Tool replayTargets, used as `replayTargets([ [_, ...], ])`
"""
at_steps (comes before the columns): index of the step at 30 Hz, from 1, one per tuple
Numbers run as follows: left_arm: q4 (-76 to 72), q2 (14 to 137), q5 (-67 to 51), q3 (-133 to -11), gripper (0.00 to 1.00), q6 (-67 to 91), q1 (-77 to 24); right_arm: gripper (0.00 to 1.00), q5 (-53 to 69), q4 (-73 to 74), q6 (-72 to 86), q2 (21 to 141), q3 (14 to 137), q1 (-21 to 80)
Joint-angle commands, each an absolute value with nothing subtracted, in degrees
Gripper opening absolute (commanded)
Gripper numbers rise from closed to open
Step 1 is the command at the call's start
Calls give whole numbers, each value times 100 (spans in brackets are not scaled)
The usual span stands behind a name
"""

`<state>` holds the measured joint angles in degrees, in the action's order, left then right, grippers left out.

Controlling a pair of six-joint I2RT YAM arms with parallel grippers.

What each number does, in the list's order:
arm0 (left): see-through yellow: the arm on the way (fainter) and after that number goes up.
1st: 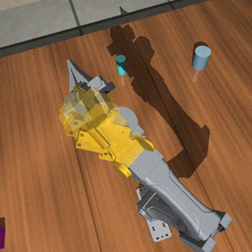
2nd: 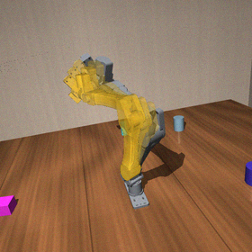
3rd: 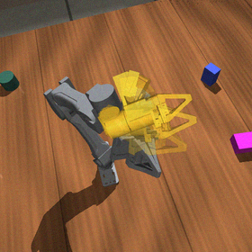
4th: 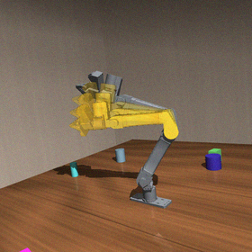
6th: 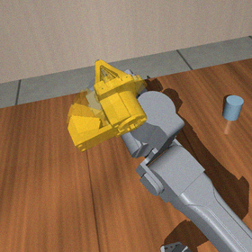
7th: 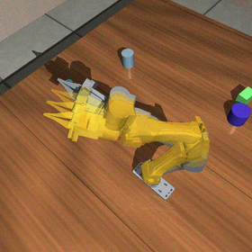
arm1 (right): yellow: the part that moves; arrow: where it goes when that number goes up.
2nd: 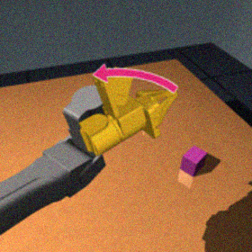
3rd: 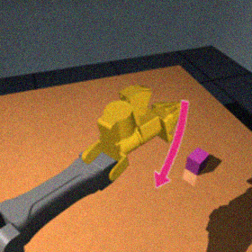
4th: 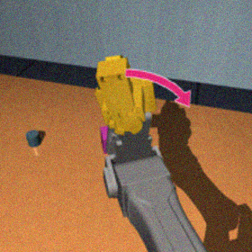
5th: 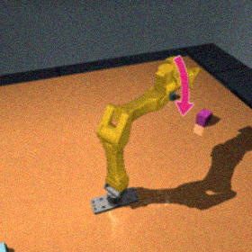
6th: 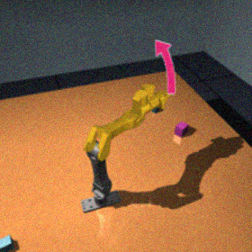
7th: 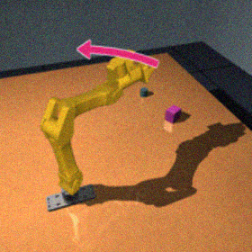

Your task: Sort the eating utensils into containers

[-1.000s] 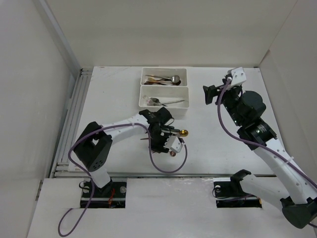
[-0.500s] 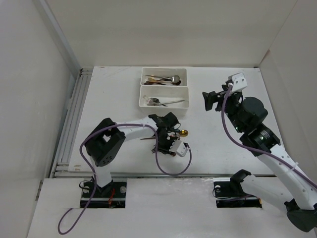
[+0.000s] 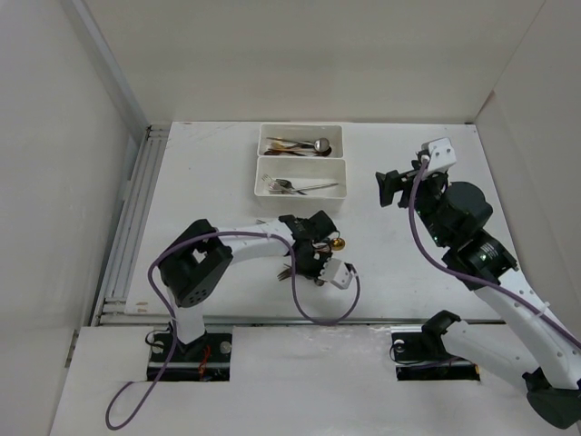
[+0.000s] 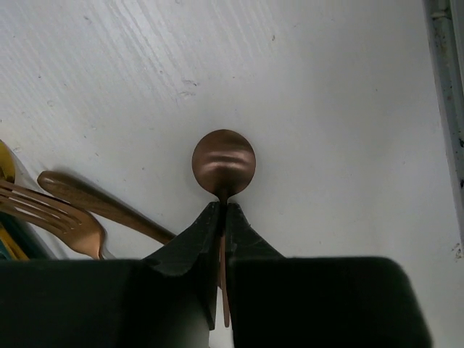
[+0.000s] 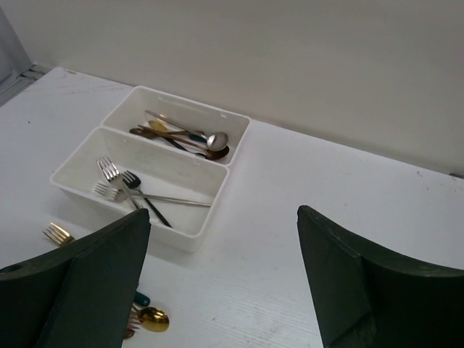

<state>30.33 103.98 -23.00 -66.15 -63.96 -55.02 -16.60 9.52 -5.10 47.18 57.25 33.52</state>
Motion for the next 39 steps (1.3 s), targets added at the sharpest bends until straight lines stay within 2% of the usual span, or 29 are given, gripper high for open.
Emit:
replayTargets([
  [1,3059,10345,-2451,-6775,0,-6013,-5520,87,-1784,914,-553,4641,5748,3410],
  [7,4022,10151,-3383,-8276,0,-5669,-5326,85,-1951,800,-606,4693,5897,3410],
  [10,4472,10151,-3384,-8856,0,-5669,-5265,81,-2109,660,-668,4833,6143,3410],
  [13,4693,10099,-3533,-9429,0,-5432,-4967,81,-2460,598,-616,4983,6380,3341],
  [16,4808,10151,-3183,-10334,0,-5361,-4554,81,-2776,467,-546,5088,6591,3183],
  [21,3556,10703,-2174,-11783,0,-5361,-3815,81,-2988,-43,-570,5142,6653,2998],
  [25,2165,11230,-1409,-11795,0,-5817,-3473,81,-2856,-272,-808,5387,6601,2936],
  [28,1375,11792,-1336,-11847,0,-5950,-3262,81,-2856,-272,-1001,5581,6750,2936],
  [37,352,12647,-1187,-11962,0,-6162,-2944,82,-2909,-325,-1257,5845,6917,2883],
  [39,281,12647,-1126,-11900,13,-6083,-2944,84,-2779,-325,-1257,5845,6865,2883],
])
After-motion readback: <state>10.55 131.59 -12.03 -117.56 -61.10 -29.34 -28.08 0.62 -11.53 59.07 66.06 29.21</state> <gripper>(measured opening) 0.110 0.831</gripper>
